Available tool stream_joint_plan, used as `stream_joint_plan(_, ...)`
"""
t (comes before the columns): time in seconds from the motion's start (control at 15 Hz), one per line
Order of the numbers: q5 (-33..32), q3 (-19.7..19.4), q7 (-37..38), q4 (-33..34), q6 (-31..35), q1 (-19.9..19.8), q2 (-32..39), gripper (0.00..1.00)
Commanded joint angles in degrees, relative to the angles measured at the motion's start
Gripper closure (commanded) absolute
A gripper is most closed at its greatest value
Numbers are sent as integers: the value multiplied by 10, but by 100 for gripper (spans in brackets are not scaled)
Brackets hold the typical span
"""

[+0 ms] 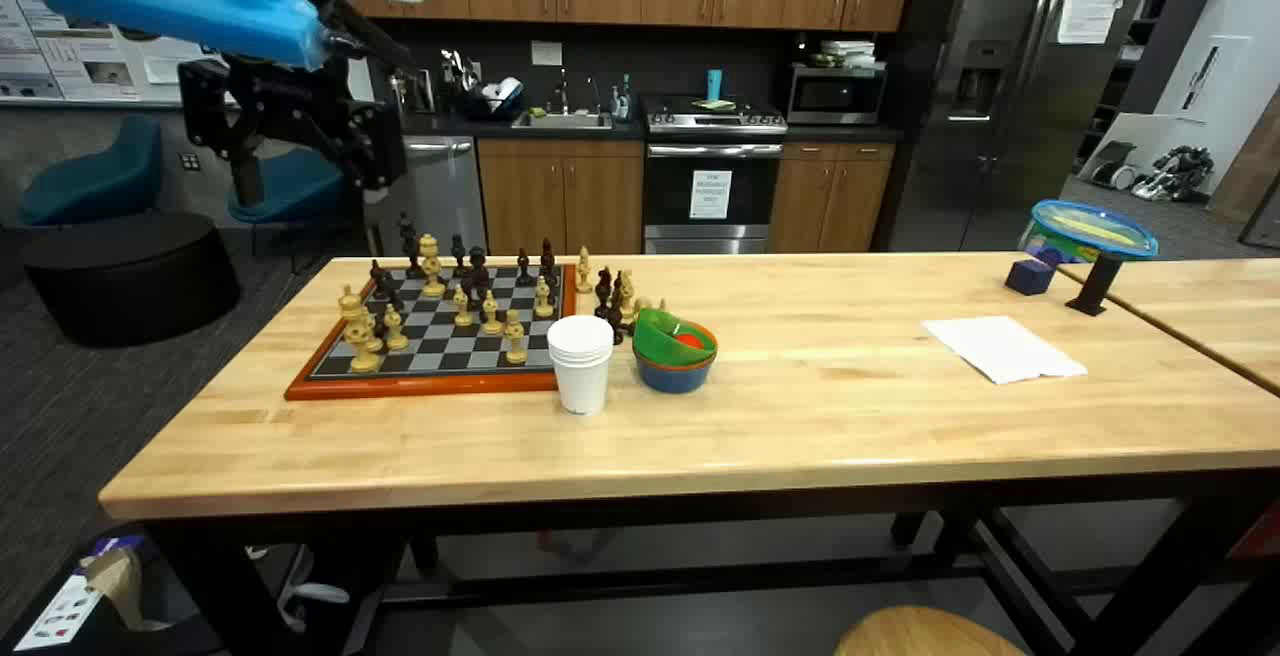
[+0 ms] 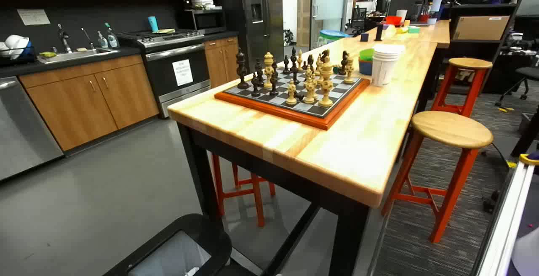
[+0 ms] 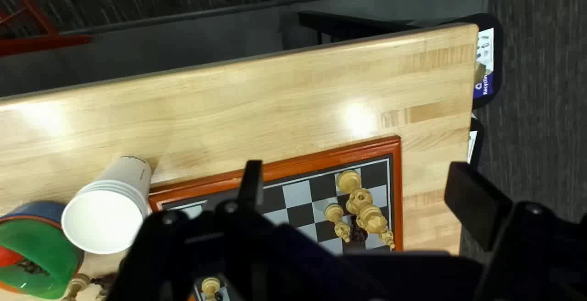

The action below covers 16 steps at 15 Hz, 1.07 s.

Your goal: Move one black and one yellow chess piece forward on the chess board

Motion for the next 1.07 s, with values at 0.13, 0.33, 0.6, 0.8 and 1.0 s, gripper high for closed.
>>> stream_joint_plan(0.13, 5, 14, 2, 3, -2, -3, 5, 0)
stream_joint_plan(0.33, 11, 51, 3, 12, 10, 24, 20, 0)
stream_joint_plan(0.6, 15, 119, 6, 39, 71, 78, 80, 0)
stream_joint_plan(0.8, 6, 157, 14, 61, 157, 99, 151, 0)
stream_joint_plan(1.0, -9, 181, 15, 94, 239, 99, 228, 0)
